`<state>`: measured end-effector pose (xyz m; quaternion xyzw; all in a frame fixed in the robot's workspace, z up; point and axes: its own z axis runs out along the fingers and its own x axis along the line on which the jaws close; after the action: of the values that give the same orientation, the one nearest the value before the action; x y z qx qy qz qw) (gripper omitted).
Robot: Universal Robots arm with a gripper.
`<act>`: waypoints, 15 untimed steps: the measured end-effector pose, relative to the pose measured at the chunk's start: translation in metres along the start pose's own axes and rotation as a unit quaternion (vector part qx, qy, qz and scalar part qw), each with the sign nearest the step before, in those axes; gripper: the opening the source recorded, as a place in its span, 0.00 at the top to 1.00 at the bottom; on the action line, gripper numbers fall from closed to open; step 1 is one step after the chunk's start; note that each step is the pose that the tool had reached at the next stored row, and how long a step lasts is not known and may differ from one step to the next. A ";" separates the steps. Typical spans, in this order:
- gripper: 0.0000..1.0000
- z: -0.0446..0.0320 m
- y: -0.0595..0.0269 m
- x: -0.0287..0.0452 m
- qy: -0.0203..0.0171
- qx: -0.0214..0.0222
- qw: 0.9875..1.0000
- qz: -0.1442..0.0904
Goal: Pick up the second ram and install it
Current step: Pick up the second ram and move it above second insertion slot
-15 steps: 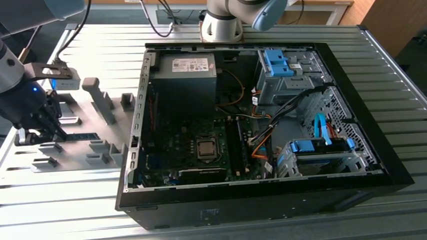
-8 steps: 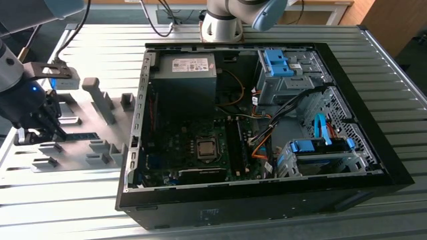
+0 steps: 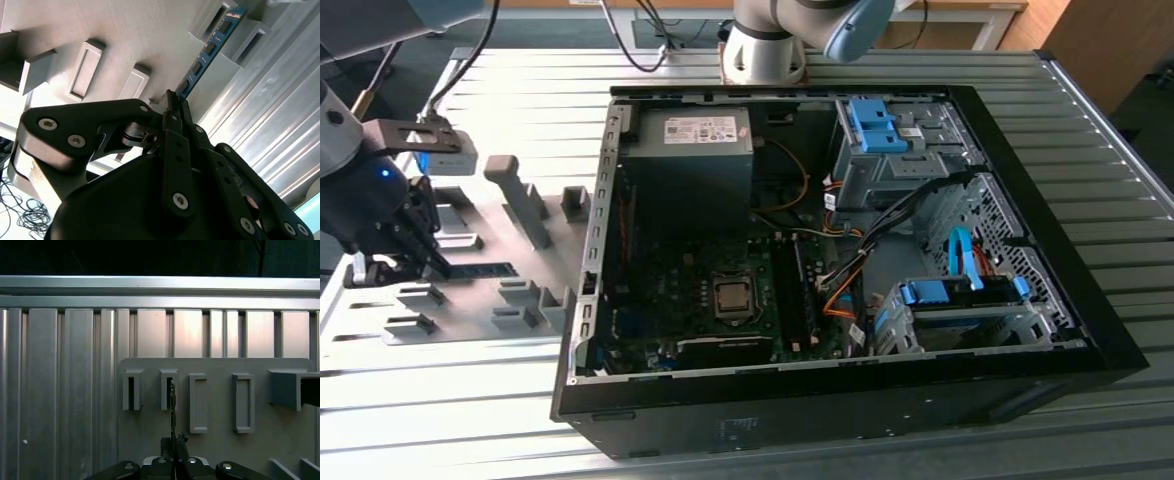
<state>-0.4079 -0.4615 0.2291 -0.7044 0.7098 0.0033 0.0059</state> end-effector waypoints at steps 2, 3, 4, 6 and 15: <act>0.86 -0.0017 0.0000 0.0000 0.000 0.000 1.000 0.000; 0.86 -0.0025 0.0000 0.0000 0.000 0.000 1.000 0.000; 0.86 -0.0033 0.0000 0.0000 0.000 0.000 1.000 0.000; 0.86 -0.0047 0.0000 0.0000 0.000 0.000 1.000 0.000; 0.86 -0.0105 0.0000 -0.0001 0.000 0.000 1.000 0.000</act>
<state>-0.4079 -0.4616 0.2396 -0.7044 0.7098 0.0033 0.0059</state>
